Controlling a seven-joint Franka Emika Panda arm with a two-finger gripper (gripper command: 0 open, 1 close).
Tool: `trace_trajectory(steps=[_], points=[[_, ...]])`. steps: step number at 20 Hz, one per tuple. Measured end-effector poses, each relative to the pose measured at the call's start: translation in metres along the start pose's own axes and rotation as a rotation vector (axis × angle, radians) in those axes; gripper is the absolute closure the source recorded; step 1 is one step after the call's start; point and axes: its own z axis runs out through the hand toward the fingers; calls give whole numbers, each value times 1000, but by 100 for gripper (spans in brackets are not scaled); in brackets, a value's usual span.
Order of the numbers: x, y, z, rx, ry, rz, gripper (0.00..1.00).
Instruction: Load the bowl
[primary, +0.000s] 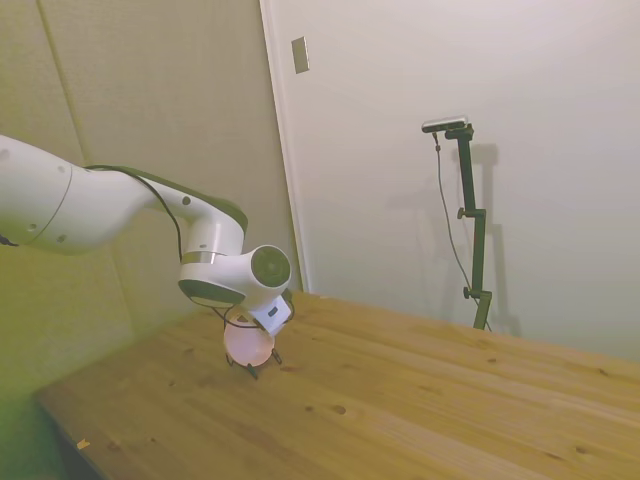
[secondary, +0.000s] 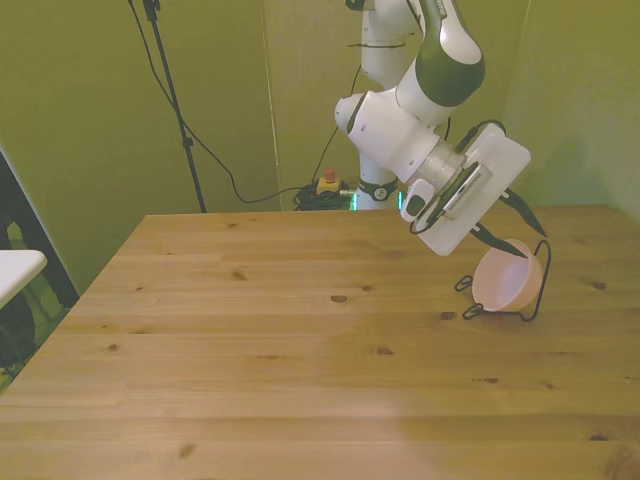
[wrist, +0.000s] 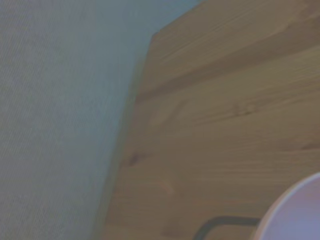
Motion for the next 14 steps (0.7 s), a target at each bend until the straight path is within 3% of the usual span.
trace_trajectory(steps=[8,14], points=[[-33,-28,-45,-112,271,35,0],[-80,0,-53,-231,449,73,0]])
